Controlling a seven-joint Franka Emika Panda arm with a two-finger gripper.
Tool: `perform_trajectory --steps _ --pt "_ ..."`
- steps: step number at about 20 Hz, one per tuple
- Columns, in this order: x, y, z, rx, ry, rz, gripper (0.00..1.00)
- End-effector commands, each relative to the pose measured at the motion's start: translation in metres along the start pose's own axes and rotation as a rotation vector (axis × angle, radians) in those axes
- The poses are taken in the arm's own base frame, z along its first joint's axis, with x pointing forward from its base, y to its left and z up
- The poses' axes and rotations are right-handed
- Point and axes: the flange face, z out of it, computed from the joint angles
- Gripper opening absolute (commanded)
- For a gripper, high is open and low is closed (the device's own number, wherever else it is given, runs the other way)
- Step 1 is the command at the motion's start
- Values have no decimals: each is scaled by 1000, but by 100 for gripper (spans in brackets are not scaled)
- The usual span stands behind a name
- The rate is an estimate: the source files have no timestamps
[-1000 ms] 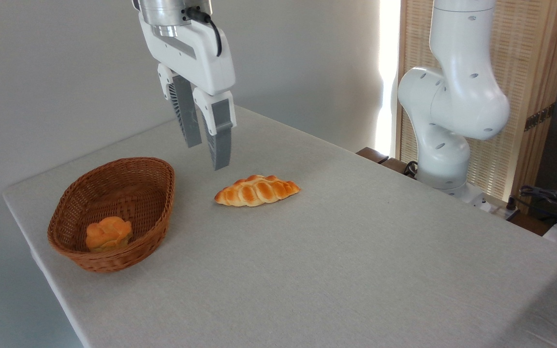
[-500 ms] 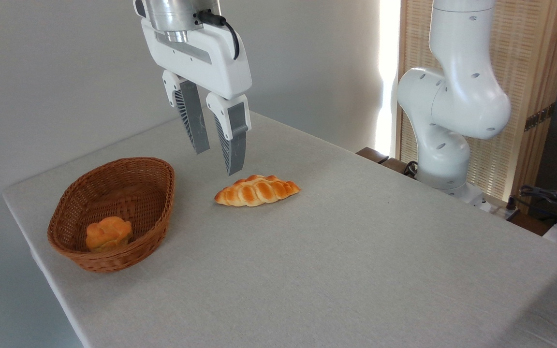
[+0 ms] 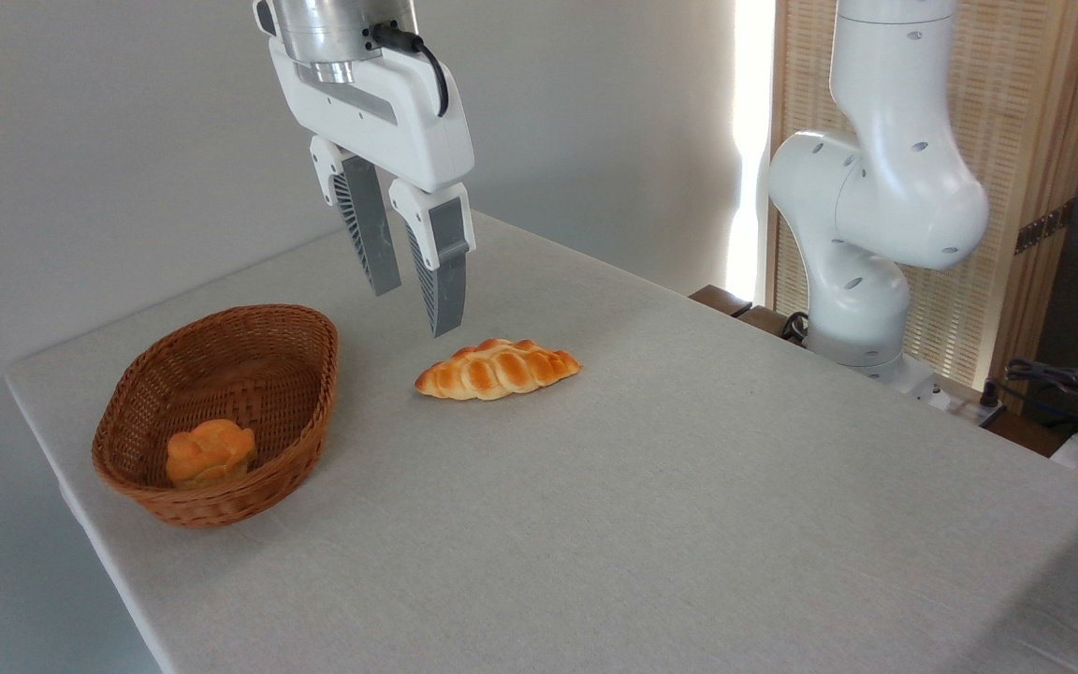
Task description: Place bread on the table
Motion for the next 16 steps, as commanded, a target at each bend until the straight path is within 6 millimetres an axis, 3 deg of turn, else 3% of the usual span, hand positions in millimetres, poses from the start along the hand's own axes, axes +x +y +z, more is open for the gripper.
perform_trajectory --steps 1,16 --pt "-4 -5 -5 5 -21 -17 100" --pt "-14 -21 -9 38 -34 -50 100"
